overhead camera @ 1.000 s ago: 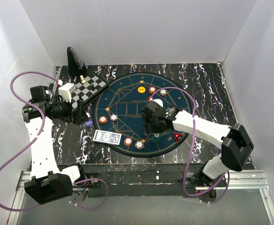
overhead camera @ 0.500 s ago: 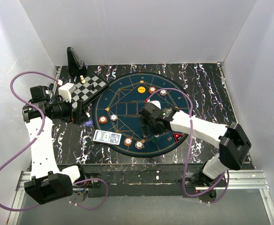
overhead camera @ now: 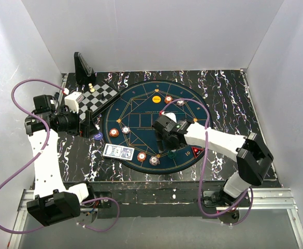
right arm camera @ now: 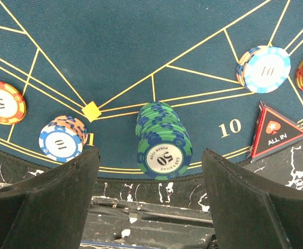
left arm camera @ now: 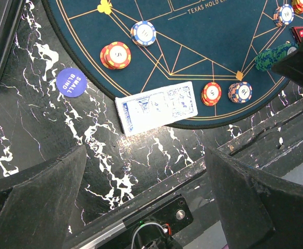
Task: Distribute texas hold em gaming equipment
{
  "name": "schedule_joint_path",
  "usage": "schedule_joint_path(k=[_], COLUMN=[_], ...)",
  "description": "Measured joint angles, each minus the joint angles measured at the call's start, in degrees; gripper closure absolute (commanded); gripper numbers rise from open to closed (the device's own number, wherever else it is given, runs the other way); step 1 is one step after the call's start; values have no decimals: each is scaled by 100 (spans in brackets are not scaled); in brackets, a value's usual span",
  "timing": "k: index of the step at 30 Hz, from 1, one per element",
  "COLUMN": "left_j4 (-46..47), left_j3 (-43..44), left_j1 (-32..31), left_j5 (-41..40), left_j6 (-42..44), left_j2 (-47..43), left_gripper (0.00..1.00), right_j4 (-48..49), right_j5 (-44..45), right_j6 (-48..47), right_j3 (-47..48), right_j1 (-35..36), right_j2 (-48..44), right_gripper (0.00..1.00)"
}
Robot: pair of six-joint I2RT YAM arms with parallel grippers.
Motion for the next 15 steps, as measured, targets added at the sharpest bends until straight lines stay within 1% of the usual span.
schedule_joint_path(k=[7,15], left_j4=[2,4], left_j3=[0,0], left_j1=[0,0], left_j5=[-2,-7], left_j6=[0,0], left_j2=[0,0], left_gripper=[0,0], right_j4=[79,238], right_j5=[-7,-9], right_j6=[-15,-17], right_j3=[-24,-247], right_j1=[0,-48], right_j2=[273,302], right_gripper=[23,39])
